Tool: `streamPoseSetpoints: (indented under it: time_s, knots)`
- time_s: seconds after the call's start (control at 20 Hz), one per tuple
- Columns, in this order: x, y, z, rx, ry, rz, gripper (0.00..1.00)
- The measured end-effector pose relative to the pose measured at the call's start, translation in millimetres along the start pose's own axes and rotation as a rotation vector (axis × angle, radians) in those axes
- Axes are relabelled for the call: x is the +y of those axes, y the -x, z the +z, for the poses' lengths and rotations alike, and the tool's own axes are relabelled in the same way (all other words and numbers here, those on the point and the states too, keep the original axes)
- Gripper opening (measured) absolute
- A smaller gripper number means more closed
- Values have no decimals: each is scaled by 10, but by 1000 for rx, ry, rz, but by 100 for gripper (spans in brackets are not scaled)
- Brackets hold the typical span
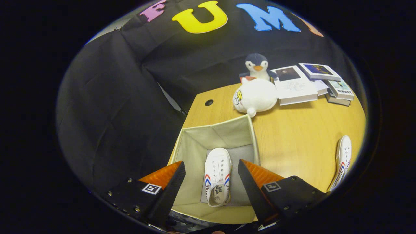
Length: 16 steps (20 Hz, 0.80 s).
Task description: Open the storage box then place both shoes into the box .Put the left shoe in first, then the right shoe, with the right side of both shoes facing outward in a uniform manner.
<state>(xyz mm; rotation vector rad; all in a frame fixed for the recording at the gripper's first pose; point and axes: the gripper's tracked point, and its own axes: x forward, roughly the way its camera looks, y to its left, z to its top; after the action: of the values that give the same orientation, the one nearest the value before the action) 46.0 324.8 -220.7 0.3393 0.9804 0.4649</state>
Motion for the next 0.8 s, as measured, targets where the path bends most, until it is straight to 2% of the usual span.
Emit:
streamPoseSetpoints:
  time_s: [0.4,0.8]
  knots:
    - [-1057,651,175,-73,42,-134,98]
    - [-2108,1130,81,-89,-9,-253,98]
